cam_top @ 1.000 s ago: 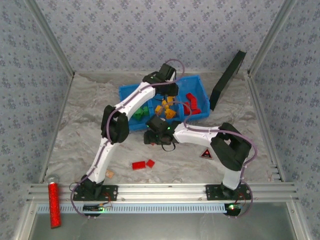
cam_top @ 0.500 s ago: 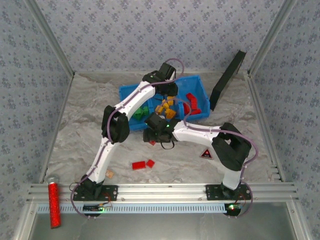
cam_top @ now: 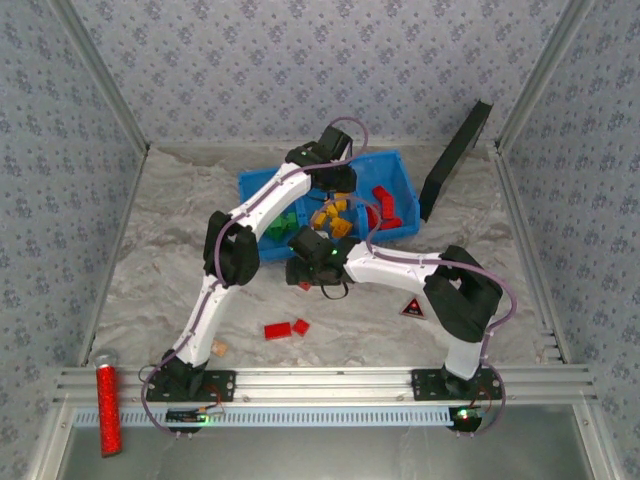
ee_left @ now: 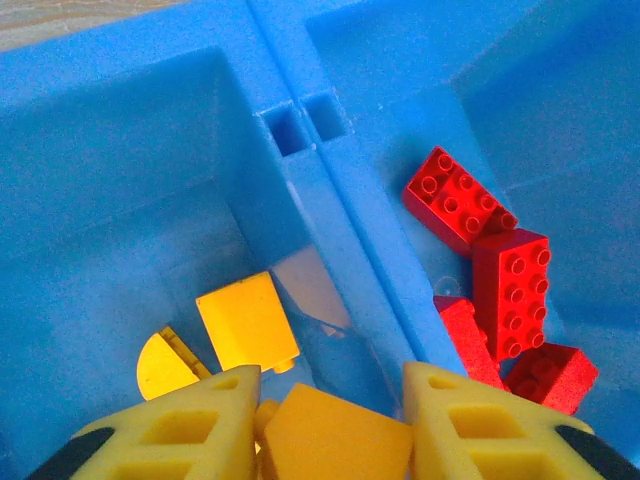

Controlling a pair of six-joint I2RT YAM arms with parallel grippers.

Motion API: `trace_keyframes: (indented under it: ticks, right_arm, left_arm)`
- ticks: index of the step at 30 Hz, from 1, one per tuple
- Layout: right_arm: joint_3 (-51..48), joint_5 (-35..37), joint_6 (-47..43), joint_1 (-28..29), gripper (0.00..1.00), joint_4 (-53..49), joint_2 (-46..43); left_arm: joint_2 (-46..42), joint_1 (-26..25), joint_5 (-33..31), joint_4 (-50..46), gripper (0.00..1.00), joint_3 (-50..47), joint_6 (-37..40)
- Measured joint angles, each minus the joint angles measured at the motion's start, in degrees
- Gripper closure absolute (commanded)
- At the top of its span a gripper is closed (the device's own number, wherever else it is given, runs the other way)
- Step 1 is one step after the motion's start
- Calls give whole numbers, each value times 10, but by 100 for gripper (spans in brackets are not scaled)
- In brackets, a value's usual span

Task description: Sort the legos into containers by color

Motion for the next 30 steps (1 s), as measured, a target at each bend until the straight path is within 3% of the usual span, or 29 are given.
trace_keyframes:
  ticks: [9,24,30]
  right_arm:
    - [-1,0,-1,0,21,0,0]
    - [-1,0,-4,3,22,0,0]
    - [6,-1,-4,3,25,0,27]
  left_arm:
    - [-15,0,-2,24,51,-35,-7]
    - [-39,10,-15,-7,50,-137,-4]
    - [-88,16,-15,-5,50,-153,2]
